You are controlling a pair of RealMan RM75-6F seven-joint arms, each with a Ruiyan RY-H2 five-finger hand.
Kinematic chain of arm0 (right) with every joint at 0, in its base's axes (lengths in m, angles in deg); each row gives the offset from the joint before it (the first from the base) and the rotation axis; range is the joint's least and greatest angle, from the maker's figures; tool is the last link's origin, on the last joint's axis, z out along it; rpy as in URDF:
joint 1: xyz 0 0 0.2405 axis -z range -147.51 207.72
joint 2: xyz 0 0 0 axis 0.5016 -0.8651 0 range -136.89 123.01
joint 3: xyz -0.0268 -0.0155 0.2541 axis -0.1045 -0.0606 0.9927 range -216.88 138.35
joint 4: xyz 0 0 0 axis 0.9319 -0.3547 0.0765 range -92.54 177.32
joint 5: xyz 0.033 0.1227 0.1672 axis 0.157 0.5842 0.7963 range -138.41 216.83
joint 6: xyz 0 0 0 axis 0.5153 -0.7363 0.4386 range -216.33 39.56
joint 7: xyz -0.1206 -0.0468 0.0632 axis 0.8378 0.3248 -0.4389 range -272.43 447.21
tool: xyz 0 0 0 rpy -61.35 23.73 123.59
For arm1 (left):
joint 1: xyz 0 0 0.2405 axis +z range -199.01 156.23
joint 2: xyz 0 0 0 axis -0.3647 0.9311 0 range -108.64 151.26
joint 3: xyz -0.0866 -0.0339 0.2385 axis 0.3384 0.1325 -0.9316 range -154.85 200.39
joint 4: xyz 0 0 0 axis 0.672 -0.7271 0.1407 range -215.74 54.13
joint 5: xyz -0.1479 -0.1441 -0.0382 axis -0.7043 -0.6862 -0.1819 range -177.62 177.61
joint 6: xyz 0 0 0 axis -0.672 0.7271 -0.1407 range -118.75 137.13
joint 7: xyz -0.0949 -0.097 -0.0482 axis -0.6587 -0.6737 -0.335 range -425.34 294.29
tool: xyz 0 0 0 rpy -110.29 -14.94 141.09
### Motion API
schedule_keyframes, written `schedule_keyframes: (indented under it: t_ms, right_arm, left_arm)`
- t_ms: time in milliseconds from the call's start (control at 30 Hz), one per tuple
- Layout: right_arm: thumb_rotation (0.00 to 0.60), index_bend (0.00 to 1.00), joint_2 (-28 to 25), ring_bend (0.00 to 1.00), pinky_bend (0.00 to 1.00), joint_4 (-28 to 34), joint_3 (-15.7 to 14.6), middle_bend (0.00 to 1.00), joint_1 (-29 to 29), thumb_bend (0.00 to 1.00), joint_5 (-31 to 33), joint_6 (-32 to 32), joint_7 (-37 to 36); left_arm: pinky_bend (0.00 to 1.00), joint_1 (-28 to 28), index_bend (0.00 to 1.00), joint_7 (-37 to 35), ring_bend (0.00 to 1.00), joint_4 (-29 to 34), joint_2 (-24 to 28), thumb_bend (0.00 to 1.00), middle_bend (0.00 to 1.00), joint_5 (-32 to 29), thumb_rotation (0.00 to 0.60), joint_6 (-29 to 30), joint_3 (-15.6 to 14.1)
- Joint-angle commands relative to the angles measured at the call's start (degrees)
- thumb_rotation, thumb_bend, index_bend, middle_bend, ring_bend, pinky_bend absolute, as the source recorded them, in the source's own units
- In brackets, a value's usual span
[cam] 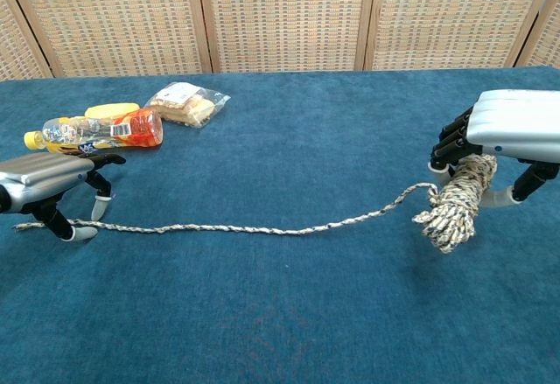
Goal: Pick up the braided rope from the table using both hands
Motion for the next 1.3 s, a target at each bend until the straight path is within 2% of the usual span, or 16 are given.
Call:
schedule_keyframes:
  t_ms: [33,400,567,767,967,1167,1300]
  right_arm:
    - [0.6,0.62,-0.1,0.45,0.55,0.1,-0.1,0.59,-0.1,0.7,-0.1,0.0,0.3]
    - [0.6,0.62,-0.7,0.45,0.55,1.6,-0.1,0.59,-0.3,0.71,-0.2,0.4,1.3]
    - [0.6,0.62,-1.0,0.45,0.55,2.3,0.0,0.59,-0.4,0.72,-0.2,0.5,1.7]
    - [0.6,0.62,-2.4,0.45,0.55,5.6,1.7,0.6,-0.8,0.72,1.4,0.1,1.9]
    - [0.6,0.62,-6.1,0.46,0.55,16.9,7.0,0.6,-2.2,0.73,7.0,2.5,1.7]
    - [0.6,0.62,-11.9,0.49,0.56,36.8,14.9,0.63,-5.0,0.78,18.3,11.5,1.0]
    - [0.6,0.63,-13.8,0.51,0.58,43.5,18.7,0.66,-6.4,0.8,23.5,15.5,3.1]
  left_arm:
    - [0.0,-0.1,0.59,0.0,0.0,0.5,0.4,0.47,0.0,-0.1,0.6,0.0,-0.1]
    - [0.0,-0.7,0.6,0.6,0.0,0.4,0.4,0.5,0.0,-1.2,0.6,-0.1,-0.4]
    - [0.0,-0.6,0.66,-0.2,0.0,0.7,0.9,0.5,0.0,-0.8,0.6,0.7,-0.4]
    - [0.0,-0.3,0.69,-1.8,0.0,2.5,4.7,0.52,0.0,2.6,0.6,5.3,0.7]
    - [0.0,0.5,0.72,-4.7,0.0,1.8,9.4,0.54,0.0,8.2,0.6,9.8,0.0]
    - [0.0,1.3,0.74,-10.0,0.0,-2.4,11.6,0.54,0.0,13.7,0.6,13.2,-1.7]
    - [0.0,1.3,0.74,-12.3,0.0,-4.8,11.5,0.54,0.0,15.4,0.6,14.2,-2.2]
